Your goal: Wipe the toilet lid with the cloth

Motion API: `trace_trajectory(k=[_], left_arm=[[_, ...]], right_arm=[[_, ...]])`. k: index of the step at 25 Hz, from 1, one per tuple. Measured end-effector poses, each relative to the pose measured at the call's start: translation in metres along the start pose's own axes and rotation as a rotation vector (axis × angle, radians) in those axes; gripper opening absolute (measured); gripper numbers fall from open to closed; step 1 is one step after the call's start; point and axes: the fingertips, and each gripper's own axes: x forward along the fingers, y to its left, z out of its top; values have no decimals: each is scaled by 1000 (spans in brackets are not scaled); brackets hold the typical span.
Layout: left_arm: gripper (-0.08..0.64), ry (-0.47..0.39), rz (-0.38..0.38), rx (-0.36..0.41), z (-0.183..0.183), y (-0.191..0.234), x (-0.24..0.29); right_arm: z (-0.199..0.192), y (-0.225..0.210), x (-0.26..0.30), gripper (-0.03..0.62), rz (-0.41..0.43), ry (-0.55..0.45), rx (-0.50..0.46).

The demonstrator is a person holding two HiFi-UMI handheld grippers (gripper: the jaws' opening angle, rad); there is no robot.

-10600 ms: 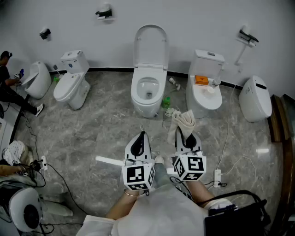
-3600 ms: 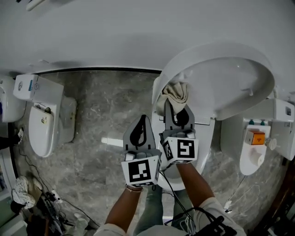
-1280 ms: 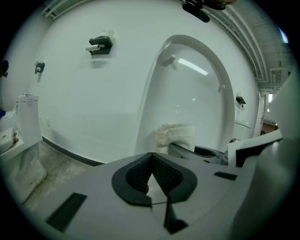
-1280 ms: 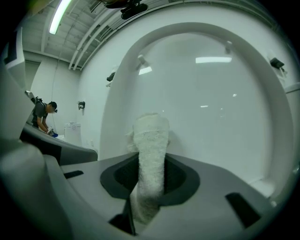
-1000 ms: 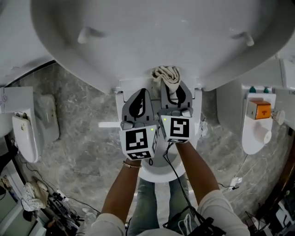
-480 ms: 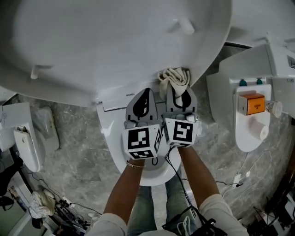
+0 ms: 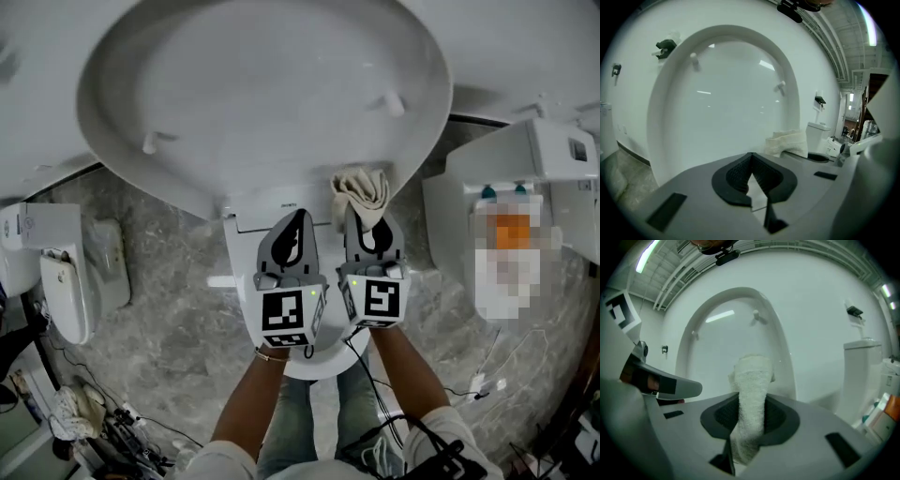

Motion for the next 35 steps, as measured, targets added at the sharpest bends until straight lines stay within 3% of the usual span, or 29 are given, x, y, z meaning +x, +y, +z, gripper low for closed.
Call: trace_trajectory(k=[4, 8, 9, 11, 13, 16, 18, 23, 27, 31, 35], left_arm=[[12, -41, 26, 2, 61, 16, -46], [17, -122, 9, 68, 137, 21, -78], [35, -144, 5, 88, 157, 22, -82], [166, -180, -12, 100, 197, 24, -93], [235, -224, -34, 97, 239, 31, -105], [259, -269, -66, 147, 299, 51, -108], [261, -232, -117, 197, 322, 63, -88], [261, -48, -282, 309, 323, 69, -36], [259, 41, -387, 279, 311, 67, -24], [258, 57, -460, 251, 304, 56, -53], [258, 108, -550, 324, 278, 29, -115]], right_arm=[[58, 33, -34, 101, 67, 16, 21], [124, 59, -62, 101, 127, 31, 41], [139, 61, -67, 101, 141, 34, 44], [165, 64, -77, 101, 166, 41, 63], [188, 70, -90, 101, 187, 53, 95], [220, 78, -106, 101, 198, 46, 142], [236, 81, -115, 101, 187, 27, 157], [239, 92, -138, 101, 140, 6, 199], [233, 97, -153, 101, 115, 3, 243], [247, 99, -172, 101, 127, -10, 286], [292, 111, -196, 101, 200, -48, 333]])
